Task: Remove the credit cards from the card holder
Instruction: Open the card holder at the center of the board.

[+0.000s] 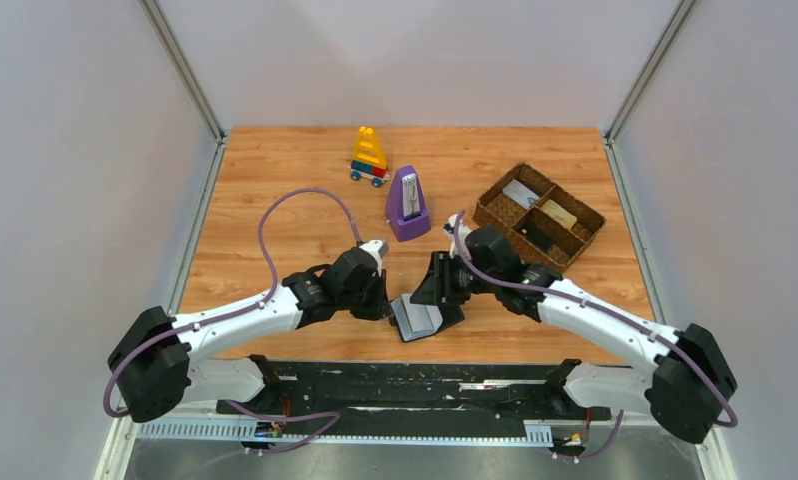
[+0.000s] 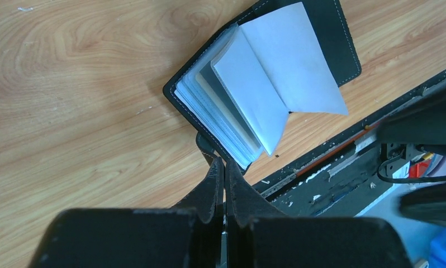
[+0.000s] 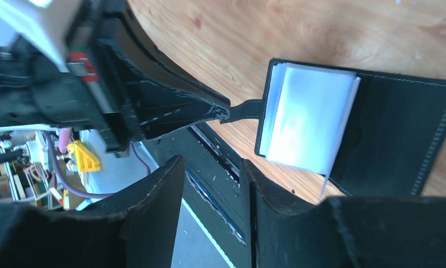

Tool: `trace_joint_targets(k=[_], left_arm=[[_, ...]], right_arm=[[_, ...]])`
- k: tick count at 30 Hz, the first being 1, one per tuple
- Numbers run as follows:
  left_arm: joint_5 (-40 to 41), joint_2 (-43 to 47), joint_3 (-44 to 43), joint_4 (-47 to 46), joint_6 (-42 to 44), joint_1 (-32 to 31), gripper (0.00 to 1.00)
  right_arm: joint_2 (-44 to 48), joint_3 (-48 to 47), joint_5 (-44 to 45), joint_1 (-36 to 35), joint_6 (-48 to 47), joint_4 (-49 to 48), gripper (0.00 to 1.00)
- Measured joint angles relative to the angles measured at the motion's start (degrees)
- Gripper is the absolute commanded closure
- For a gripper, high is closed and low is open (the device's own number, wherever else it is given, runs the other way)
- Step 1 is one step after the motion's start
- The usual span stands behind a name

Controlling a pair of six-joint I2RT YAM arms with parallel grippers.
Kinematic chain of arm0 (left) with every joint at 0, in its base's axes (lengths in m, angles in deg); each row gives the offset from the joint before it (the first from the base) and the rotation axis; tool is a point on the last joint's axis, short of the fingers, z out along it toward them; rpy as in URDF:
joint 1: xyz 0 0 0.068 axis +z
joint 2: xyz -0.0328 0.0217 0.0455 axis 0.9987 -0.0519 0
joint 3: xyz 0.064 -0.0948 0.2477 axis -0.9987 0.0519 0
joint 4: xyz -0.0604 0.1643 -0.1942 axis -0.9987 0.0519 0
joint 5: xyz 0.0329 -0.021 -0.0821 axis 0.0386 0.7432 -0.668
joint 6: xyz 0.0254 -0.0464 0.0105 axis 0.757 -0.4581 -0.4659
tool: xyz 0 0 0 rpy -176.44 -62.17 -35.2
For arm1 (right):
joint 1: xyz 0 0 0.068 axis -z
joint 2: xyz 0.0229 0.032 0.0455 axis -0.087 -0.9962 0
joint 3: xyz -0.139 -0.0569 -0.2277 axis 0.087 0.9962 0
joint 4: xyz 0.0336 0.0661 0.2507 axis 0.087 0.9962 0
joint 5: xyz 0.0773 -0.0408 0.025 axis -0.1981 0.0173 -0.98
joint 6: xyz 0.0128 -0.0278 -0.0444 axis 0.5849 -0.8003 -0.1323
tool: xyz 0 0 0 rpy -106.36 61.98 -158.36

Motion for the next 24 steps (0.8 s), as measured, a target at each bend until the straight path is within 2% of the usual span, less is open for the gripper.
trace_joint_targets(k=[10,15,24], left_arm=[[-0.26,1.44,0.00,-0.04,-0.02,0.00,1.00],[-0.39,2.73,0.00,-0.46,-0.24,0.00,1.00],[0.11,3.69,0.04,-0.61,-0.44,0.00,1.00]], right_arm=[[-11.67,0.00,3.48,-3.67,0.61,-1.79,0.34],[-15.04,-0.42,10.27,-6.27,0.52,-0.98,0.35],[-19.71,-1.92,17.90,-7.89,0.68,1.38,0.43]])
